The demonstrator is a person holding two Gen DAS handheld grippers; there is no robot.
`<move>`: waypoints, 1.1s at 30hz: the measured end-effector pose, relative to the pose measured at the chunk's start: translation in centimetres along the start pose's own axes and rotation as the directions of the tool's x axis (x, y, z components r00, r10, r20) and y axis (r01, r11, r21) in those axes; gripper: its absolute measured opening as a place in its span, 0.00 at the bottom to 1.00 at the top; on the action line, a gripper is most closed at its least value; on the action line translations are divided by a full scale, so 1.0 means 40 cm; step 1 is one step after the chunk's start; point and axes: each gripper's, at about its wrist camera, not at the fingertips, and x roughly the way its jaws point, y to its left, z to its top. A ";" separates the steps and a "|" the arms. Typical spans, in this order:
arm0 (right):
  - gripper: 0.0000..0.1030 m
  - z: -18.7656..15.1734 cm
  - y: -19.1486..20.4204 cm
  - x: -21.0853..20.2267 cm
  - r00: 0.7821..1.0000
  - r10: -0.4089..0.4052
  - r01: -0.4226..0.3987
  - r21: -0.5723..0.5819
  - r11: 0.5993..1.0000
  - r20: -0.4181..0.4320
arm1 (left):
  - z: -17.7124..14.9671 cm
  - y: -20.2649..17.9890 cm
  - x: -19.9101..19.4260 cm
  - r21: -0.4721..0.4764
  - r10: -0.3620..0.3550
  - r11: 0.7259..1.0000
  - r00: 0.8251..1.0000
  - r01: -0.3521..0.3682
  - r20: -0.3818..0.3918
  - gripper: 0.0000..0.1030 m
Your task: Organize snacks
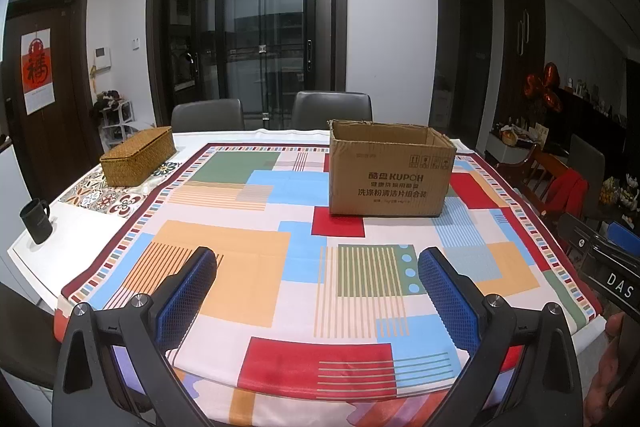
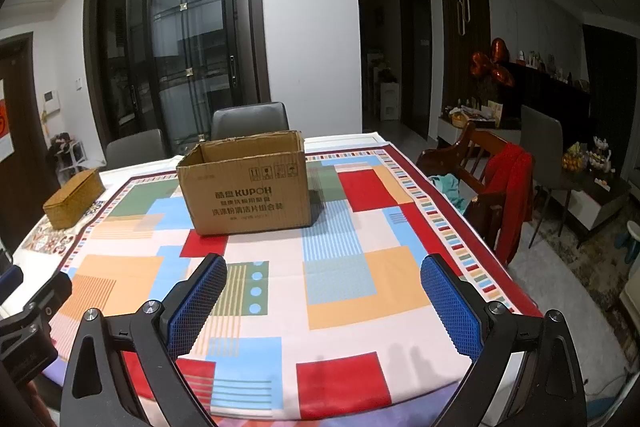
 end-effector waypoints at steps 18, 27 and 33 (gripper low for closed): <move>0.96 -0.002 0.000 0.003 1.000 -0.001 0.001 -0.001 1.000 -0.005 | -0.010 -0.004 0.008 -0.002 0.005 1.000 1.000 -0.005 -0.014 1.00; 0.96 -0.019 -0.006 0.010 1.000 -0.005 0.005 0.007 1.000 -0.011 | -0.010 -0.002 0.012 0.001 0.013 1.000 1.000 -0.013 -0.015 1.00; 0.96 -0.021 -0.007 0.010 1.000 -0.004 0.004 0.006 1.000 -0.011 | -0.012 -0.002 0.013 0.002 0.007 1.000 1.000 -0.007 -0.022 1.00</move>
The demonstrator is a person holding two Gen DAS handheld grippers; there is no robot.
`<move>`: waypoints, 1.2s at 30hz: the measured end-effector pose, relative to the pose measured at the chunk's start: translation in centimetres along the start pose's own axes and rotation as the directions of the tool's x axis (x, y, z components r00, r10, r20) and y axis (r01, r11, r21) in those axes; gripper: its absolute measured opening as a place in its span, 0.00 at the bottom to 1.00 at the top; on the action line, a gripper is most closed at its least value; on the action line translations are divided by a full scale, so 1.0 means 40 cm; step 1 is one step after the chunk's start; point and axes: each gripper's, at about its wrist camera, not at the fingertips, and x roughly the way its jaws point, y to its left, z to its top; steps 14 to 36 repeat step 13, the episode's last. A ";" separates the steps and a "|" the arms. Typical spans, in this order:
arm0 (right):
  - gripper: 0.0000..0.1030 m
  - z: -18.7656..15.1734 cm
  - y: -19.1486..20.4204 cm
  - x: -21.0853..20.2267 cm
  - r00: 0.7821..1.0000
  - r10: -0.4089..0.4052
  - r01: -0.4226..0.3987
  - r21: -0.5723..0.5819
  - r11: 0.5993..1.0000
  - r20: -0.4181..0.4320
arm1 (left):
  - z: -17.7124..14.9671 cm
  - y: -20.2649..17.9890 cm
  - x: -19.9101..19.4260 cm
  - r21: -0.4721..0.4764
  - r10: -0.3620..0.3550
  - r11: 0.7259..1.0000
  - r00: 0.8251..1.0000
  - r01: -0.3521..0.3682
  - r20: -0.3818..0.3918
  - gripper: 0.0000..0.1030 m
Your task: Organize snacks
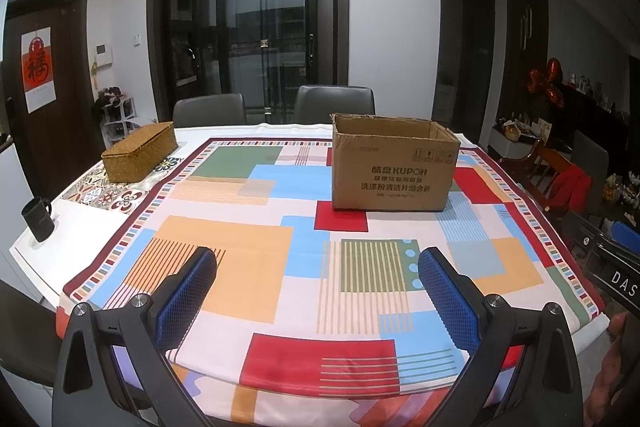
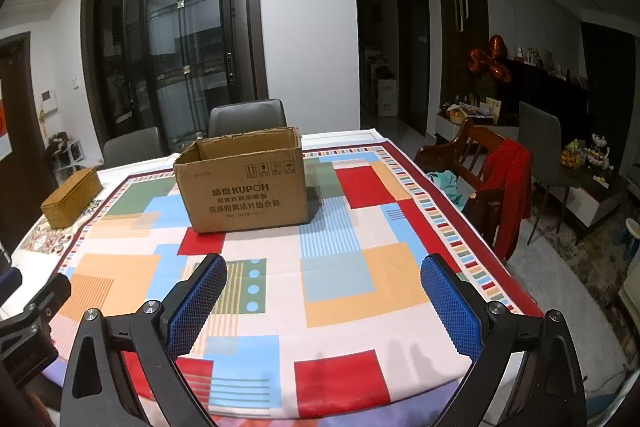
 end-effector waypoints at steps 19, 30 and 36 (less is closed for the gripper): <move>0.96 0.003 0.001 -0.001 1.000 -0.001 0.001 0.000 1.000 0.001 | 0.003 0.000 0.002 0.001 -0.009 1.000 1.000 0.009 0.000 1.00; 0.96 0.003 0.001 -0.001 1.000 -0.001 0.001 0.000 1.000 0.001 | 0.003 0.000 0.002 0.001 -0.009 1.000 1.000 0.009 0.000 1.00; 0.96 0.003 0.001 -0.001 1.000 -0.001 0.001 0.000 1.000 0.001 | 0.003 0.000 0.002 0.001 -0.009 1.000 1.000 0.009 0.000 1.00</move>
